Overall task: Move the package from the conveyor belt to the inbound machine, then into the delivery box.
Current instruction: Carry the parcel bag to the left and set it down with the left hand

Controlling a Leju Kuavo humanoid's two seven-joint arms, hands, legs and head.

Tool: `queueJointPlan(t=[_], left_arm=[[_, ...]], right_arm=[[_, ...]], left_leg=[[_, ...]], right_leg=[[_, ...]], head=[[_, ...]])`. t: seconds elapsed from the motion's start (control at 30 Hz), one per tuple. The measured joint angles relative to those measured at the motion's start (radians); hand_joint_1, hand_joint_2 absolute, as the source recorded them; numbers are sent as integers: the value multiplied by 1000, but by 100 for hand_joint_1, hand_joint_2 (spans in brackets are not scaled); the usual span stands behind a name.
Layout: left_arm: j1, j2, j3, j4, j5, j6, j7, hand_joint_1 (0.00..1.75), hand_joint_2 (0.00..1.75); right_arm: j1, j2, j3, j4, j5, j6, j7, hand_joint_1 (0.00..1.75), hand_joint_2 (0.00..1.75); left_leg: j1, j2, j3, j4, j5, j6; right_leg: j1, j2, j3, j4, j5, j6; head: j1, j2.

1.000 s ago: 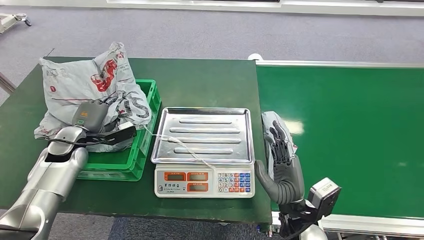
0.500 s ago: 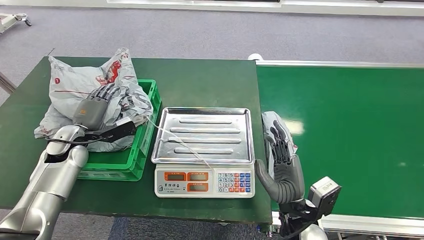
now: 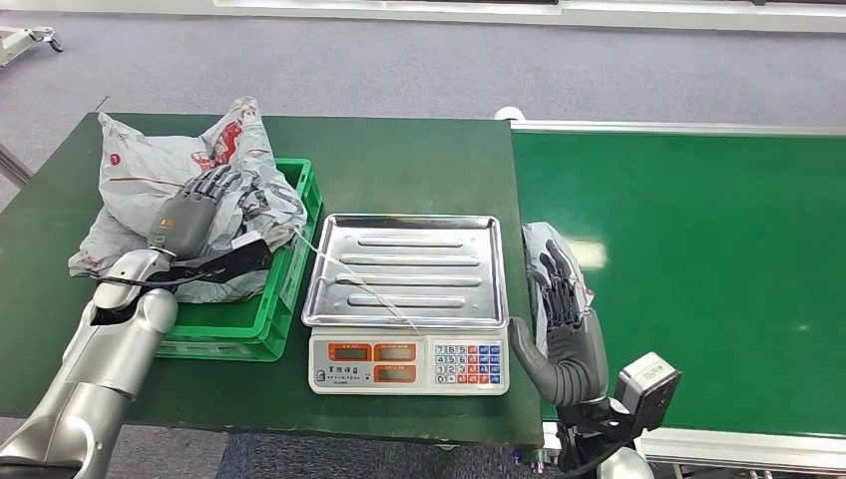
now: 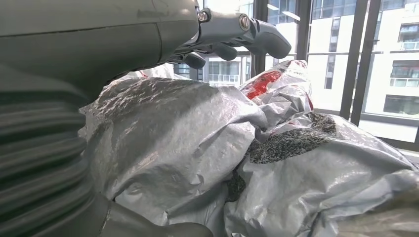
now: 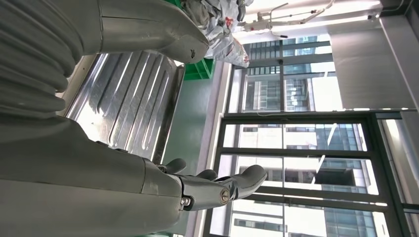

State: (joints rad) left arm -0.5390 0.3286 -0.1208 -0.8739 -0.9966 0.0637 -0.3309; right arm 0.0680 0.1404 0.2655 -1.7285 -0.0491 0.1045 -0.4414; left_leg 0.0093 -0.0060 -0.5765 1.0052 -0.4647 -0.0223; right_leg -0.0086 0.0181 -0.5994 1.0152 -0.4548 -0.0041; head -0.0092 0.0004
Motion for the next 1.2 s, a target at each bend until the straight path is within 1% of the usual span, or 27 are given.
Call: queueJointPlan(t=[0.13,0.2,0.3,0.37,0.43,0.5,0.57,0.6,0.63,0.73,0.8,0.87,0.97,1.07,1.2], left_arm=[[0,-3,3,-3,17,-15,-8,0,175],[2,-7,8,-6,82,-68,-32,0,175],[19,-20,18,-38,273,-190,-85,0,175],[46,-36,19,-93,438,-281,-110,0,175],[87,-61,19,-174,634,-387,-127,0,175],[135,-100,17,-263,820,-471,-126,0,175],[180,-159,9,-334,963,-502,-108,0,175],[201,-199,0,-356,1004,-488,-102,0,175],[220,-247,-12,-364,1020,-452,-104,0,175],[272,-392,-62,-350,1027,-321,-140,0,175],[303,-456,-95,-346,1052,-280,-144,0,175],[331,-490,-108,-356,1073,-258,-123,0,175],[376,-519,-112,-374,1060,-218,-94,0,175],[413,-533,-114,-378,1031,-183,-112,0,175],[434,-542,-116,-395,1011,-155,-120,0,175]], right_arm=[[0,0,0,0,1,0,0,0,175],[0,0,0,0,4,-1,1,0,175],[-2,0,0,0,15,-10,6,0,175],[-8,0,0,2,21,-17,12,0,175],[-23,0,0,11,25,-21,19,0,175],[-47,0,0,34,28,-23,26,0,175],[-76,0,2,70,24,-23,35,0,87],[-98,3,4,100,12,-21,46,0,44],[-122,9,6,138,-7,-18,58,0,0],[-192,36,15,270,-61,-18,70,0,0],[-213,50,27,329,-67,-27,67,0,87],[-216,58,39,361,-60,-39,70,0,175],[-205,62,60,377,-28,-49,71,0,175],[-186,65,84,378,-3,-54,72,0,175],[-176,66,100,378,5,-55,75,0,175]], left_leg=[[0,0,0,0,0,0],[0,0,0,0,0,0],[0,0,0,0,0,0],[0,0,0,0,0,0],[-1,0,0,0,0,0],[-2,0,0,0,-1,1],[-3,0,0,0,-1,1],[-3,0,0,0,-1,1],[-4,-1,0,0,-1,2],[-4,-2,-1,1,-1,4],[-5,-3,-1,1,0,5],[-4,-3,-2,1,-1,4],[-3,-3,-2,1,-1,4],[-2,-3,-2,0,-1,3],[-2,-3,-2,0,-1,3]], right_leg=[[0,0,0,0,0,0],[0,0,0,0,0,0],[0,0,0,0,0,0],[0,0,0,0,0,0],[-1,0,0,0,0,0],[-2,0,0,0,0,0],[-3,0,0,-1,0,1],[-3,-1,0,-1,-1,1],[-4,-1,1,-1,-1,2],[-6,-3,1,-1,0,3],[-6,-4,1,-1,0,3],[-6,-3,1,-1,0,3],[-6,-3,0,-1,-1,3],[-5,-3,0,-1,-2,2],[-2,-3,0,-1,-2,2]], head=[[0,0],[0,0],[0,0],[0,0],[0,0],[0,0],[0,0],[0,0],[0,0],[0,0],[0,0],[0,0],[0,0],[0,0],[0,0]])
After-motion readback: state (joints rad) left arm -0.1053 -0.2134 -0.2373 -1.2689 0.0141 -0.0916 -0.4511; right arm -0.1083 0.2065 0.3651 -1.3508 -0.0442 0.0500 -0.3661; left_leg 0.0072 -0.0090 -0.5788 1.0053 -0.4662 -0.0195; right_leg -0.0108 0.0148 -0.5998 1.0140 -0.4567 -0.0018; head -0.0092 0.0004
